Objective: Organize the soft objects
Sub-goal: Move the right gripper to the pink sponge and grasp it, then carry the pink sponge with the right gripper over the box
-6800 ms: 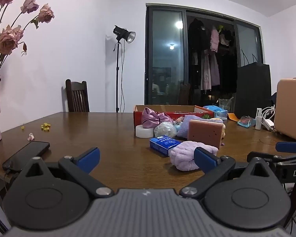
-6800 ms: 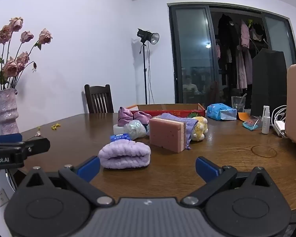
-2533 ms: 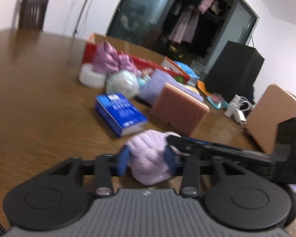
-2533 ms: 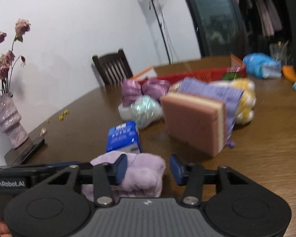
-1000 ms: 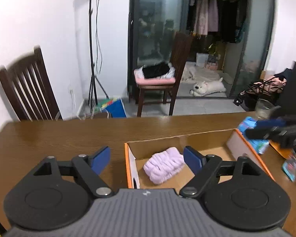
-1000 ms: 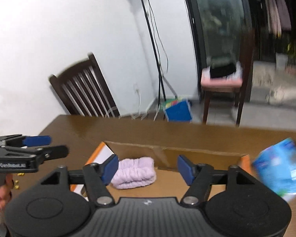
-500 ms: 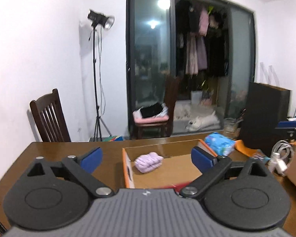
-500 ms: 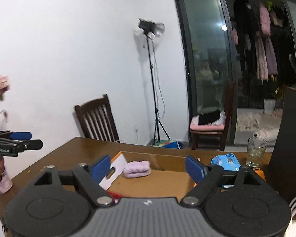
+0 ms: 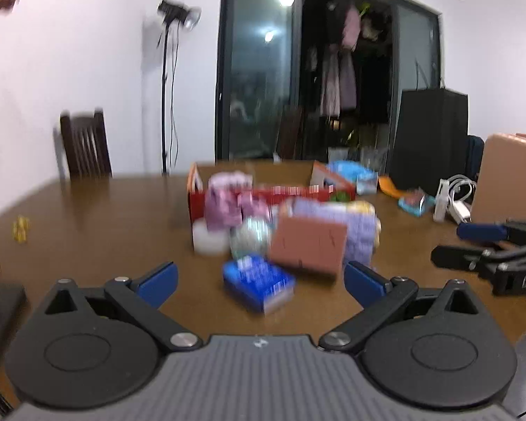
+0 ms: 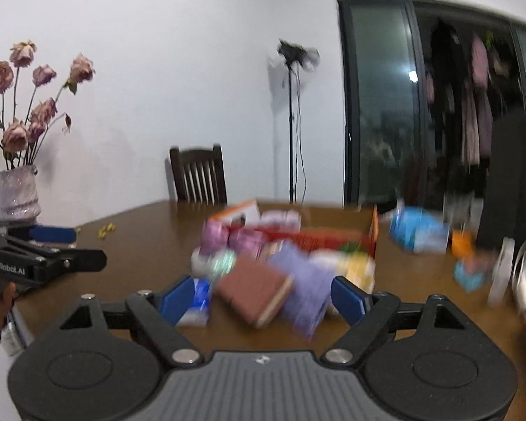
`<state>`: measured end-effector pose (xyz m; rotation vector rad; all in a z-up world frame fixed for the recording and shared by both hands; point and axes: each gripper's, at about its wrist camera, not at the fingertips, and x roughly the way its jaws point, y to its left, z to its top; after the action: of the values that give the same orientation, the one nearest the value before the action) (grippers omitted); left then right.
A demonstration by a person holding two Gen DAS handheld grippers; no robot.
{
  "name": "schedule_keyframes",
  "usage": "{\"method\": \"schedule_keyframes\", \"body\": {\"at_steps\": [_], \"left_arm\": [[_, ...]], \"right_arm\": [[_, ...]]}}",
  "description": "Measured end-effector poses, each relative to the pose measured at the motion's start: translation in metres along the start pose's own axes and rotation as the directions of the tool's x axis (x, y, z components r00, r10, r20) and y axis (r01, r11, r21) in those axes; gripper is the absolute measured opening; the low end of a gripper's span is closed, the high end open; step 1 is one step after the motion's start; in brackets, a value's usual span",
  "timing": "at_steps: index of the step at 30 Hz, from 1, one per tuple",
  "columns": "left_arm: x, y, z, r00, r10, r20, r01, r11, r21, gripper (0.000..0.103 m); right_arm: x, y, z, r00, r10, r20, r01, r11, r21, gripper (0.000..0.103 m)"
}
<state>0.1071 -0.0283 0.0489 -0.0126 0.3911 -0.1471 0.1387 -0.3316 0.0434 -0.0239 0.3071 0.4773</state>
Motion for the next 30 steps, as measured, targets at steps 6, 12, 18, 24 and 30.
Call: {"method": "schedule_keyframes", "body": {"at_steps": [6, 12, 18, 24, 30], "left_arm": [[0.014, 0.012, -0.016, 0.998, 0.01, -0.056, -0.012, 1.0, -0.022, 0.103], [0.034, 0.015, -0.01, 0.997, -0.027, -0.069, 0.023, 0.998, -0.056, 0.103], [0.082, 0.015, -0.002, 0.992, -0.047, -0.116, 0.039, 0.996, -0.074, 0.103], [0.128, 0.024, 0.0, 0.984, -0.05, -0.172, 0.035, 0.995, -0.09, 0.103], [0.149, 0.04, -0.003, 0.979, -0.019, -0.202, 0.006, 0.998, -0.067, 0.089]], "right_arm": [[0.002, 0.009, -0.036, 0.999, -0.01, -0.042, 0.013, 0.998, 0.064, 0.085], [0.018, 0.002, -0.038, 0.998, -0.017, -0.061, 0.024, 0.993, 0.116, 0.083], [0.063, -0.009, -0.031, 0.996, 0.005, -0.087, 0.012, 0.982, 0.189, 0.078], [0.132, -0.029, -0.021, 0.992, 0.036, -0.12, 0.0, 0.957, 0.291, 0.071], [0.18, -0.046, -0.023, 0.988, 0.067, -0.139, 0.001, 0.898, 0.439, 0.045]]}}
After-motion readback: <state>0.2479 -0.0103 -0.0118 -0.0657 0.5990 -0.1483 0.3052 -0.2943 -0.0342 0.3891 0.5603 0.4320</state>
